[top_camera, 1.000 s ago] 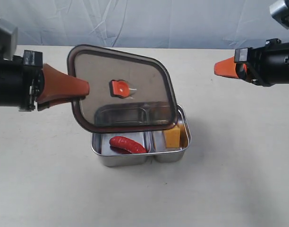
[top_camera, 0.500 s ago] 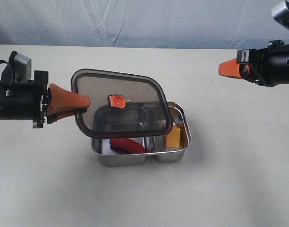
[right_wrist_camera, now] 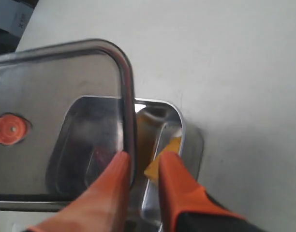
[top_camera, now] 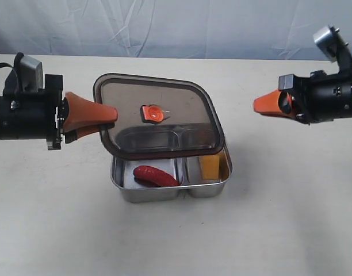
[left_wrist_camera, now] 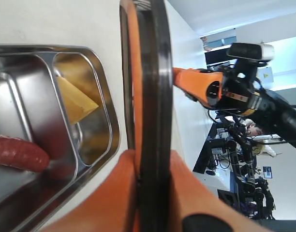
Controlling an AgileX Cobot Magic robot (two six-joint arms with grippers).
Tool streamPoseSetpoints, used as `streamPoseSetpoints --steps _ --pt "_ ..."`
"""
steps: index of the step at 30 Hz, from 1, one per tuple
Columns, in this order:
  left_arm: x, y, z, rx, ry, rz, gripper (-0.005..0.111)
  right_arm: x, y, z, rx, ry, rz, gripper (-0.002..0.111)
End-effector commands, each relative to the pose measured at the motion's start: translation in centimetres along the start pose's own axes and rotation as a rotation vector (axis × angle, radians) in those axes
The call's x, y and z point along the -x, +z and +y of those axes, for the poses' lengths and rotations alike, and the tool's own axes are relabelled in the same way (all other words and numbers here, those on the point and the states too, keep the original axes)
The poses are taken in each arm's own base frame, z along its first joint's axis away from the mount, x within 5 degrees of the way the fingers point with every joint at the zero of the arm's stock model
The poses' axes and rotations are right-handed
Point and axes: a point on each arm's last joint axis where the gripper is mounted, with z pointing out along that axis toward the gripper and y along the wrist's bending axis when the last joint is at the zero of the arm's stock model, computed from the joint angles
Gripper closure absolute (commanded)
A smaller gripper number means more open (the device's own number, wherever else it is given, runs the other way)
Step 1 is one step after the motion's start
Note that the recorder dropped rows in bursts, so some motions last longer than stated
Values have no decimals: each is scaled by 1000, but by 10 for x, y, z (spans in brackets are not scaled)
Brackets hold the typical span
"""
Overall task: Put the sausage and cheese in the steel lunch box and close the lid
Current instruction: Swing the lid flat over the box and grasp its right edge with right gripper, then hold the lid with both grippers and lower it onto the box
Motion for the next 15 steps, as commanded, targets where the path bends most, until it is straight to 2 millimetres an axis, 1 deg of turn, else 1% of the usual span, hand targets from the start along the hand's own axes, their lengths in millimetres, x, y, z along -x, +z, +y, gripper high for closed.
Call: streamPoseSetpoints --steps 1,3,4,8,9,11,15 --pt "-6 5 -10 -35 20 28 107 -13 20 -14 145 34 98 83" --pt "-8 9 -12 -41 26 39 107 -17 25 -12 271 5 111 78" --pt "-7 9 -12 -42 25 37 107 -18 27 -14 291 15 114 74" --pt "-7 9 -12 -42 23 37 107 -19 34 -23 267 43 149 59" --pt "-7 9 -12 -42 23 35 107 -19 35 -23 287 52 149 58" --pt "-7 9 -12 -44 21 31 107 -19 36 -22 329 52 144 58" --pt "-6 9 -13 -46 10 26 107 -21 43 -29 338 94 141 58"
